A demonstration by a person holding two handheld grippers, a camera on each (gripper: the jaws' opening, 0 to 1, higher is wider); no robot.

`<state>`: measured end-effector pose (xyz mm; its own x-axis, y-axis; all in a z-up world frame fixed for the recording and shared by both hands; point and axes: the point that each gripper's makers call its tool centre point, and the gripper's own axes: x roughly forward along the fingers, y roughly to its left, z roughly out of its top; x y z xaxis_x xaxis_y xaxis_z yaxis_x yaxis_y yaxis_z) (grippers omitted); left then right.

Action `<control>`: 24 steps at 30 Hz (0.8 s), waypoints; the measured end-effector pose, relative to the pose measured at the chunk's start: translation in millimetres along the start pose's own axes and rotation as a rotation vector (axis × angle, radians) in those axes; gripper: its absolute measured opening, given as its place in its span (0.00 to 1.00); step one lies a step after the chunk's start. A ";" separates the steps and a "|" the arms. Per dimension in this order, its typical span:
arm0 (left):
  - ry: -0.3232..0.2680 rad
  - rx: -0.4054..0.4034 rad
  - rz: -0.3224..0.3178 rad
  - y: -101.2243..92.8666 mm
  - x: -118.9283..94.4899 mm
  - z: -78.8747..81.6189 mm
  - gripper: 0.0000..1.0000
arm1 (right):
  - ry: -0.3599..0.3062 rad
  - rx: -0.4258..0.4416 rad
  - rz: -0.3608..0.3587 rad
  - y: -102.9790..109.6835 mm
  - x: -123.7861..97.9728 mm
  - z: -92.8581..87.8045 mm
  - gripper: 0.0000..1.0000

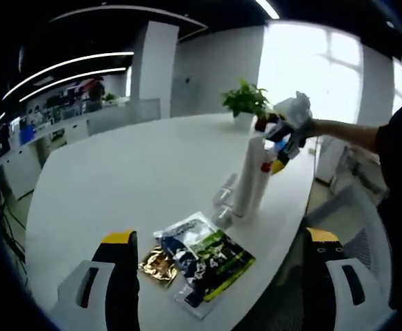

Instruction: Arrange the skincare products in the storage area until every visible bottle or jar stands upright without overlapping.

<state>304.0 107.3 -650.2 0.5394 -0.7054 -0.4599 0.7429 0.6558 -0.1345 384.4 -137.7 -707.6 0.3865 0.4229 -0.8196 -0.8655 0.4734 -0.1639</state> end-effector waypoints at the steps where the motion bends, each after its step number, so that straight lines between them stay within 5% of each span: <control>1: -0.001 0.000 0.002 0.4 0.1 0.0 0.97 | 0.012 -0.010 0.007 -1.0 1.8 -1.2 0.44; 6: -0.008 -0.023 0.006 3.7 -0.4 -0.5 0.97 | 0.046 -0.053 0.042 -5.6 15.8 -3.5 0.42; 16: 0.001 -0.063 0.005 7.6 1.9 -9.5 0.97 | 0.128 -0.291 0.142 -8.3 44.3 1.4 0.39; 24: 0.018 -0.065 -0.003 9.1 5.9 -12.7 0.97 | 0.169 -0.367 0.210 -13.0 61.8 8.1 0.34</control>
<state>308.8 112.6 -665.3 0.5299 -0.7027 -0.4749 0.7166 0.6704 -0.1925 422.1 -111.5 -751.8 0.1598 0.3342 -0.9289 -0.9870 0.0728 -0.1436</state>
